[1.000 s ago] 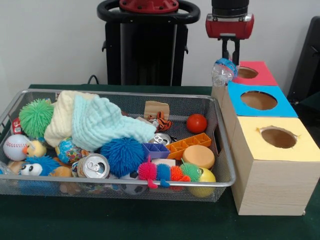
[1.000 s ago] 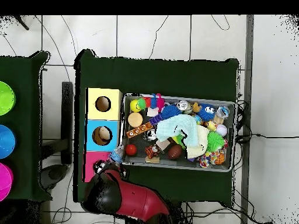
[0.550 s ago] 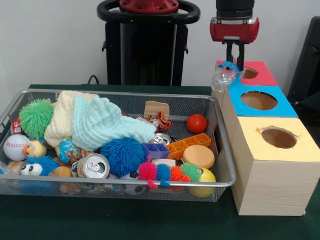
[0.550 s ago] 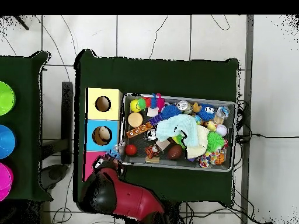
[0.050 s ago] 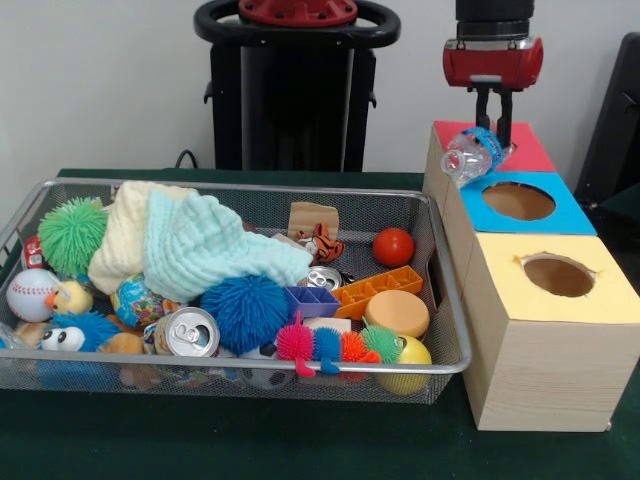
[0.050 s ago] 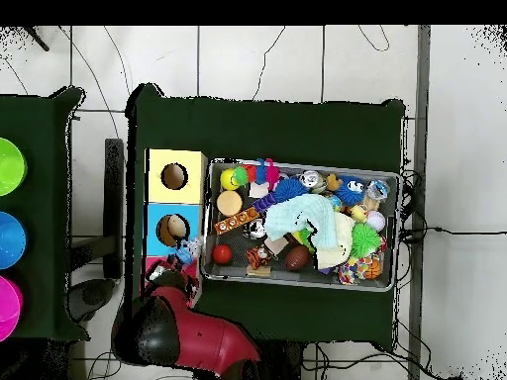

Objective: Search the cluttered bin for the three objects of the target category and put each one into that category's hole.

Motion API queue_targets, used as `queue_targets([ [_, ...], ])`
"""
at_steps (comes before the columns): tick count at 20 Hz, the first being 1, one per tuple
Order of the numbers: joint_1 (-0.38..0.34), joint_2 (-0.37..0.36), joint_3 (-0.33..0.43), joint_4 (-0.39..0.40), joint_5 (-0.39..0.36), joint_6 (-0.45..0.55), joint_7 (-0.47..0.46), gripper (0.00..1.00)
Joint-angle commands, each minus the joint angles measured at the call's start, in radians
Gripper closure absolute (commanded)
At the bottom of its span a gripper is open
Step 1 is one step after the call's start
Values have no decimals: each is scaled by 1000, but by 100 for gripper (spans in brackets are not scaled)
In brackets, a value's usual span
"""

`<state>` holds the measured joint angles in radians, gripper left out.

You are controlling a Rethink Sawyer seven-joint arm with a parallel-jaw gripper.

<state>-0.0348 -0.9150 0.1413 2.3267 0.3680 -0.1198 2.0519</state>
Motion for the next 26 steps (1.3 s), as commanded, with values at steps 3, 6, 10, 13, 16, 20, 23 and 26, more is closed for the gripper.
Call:
queue_targets([
  [3,29,203,142,-58,49,-96,339,100],
  [6,21,230,159,-75,34,-144,372,100],
  [10,49,217,125,-84,59,-132,368,100],
  [13,55,195,113,-79,70,-92,363,100],
  [16,69,148,110,-69,101,-27,367,100],
  [20,96,75,81,-58,150,80,352,100],
  [23,119,46,44,-66,175,148,324,100],
  [26,186,-11,-46,-86,196,288,316,100],
])
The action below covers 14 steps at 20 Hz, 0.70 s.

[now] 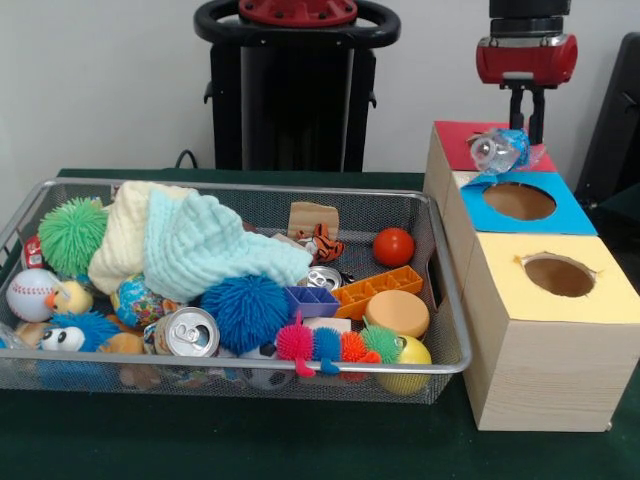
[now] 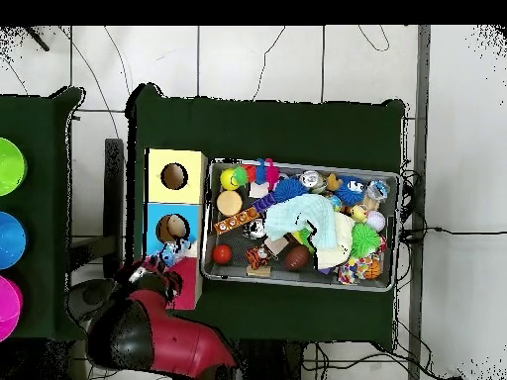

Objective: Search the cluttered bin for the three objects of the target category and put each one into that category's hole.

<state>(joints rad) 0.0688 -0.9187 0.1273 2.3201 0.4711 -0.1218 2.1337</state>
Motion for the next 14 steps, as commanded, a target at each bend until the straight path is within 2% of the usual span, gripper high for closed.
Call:
queue_targets([
  [1,105,-24,-65,-94,87,341,241,100],
  [2,153,-54,-132,-128,59,444,277,100],
  [5,188,-92,-209,-186,-5,589,325,100],
  [11,185,-80,-239,-216,3,606,271,100],
  [14,166,-48,-223,-202,22,501,227,100],
])
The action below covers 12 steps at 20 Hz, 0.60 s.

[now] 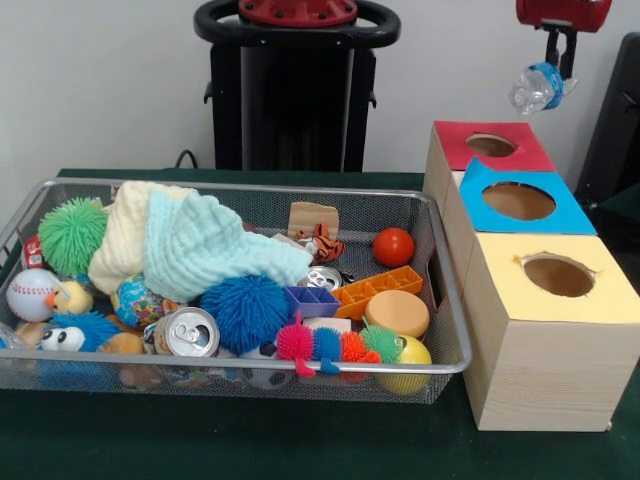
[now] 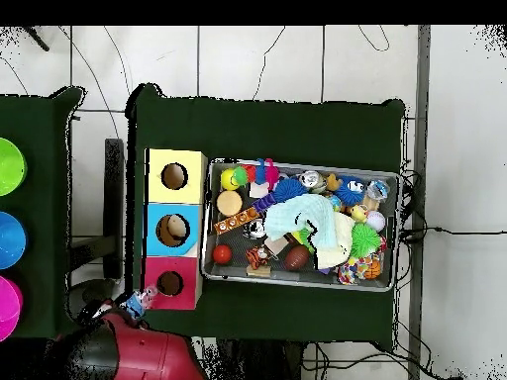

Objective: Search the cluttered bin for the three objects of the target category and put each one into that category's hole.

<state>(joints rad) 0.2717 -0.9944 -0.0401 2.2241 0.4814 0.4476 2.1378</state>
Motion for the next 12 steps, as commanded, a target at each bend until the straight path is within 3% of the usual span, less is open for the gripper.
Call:
queue_targets([
  [1,-45,33,-51,-104,15,-91,213,100],
  [4,-103,57,9,-80,22,-202,172,100],
  [12,-104,69,-31,-145,7,-140,171,100],
])
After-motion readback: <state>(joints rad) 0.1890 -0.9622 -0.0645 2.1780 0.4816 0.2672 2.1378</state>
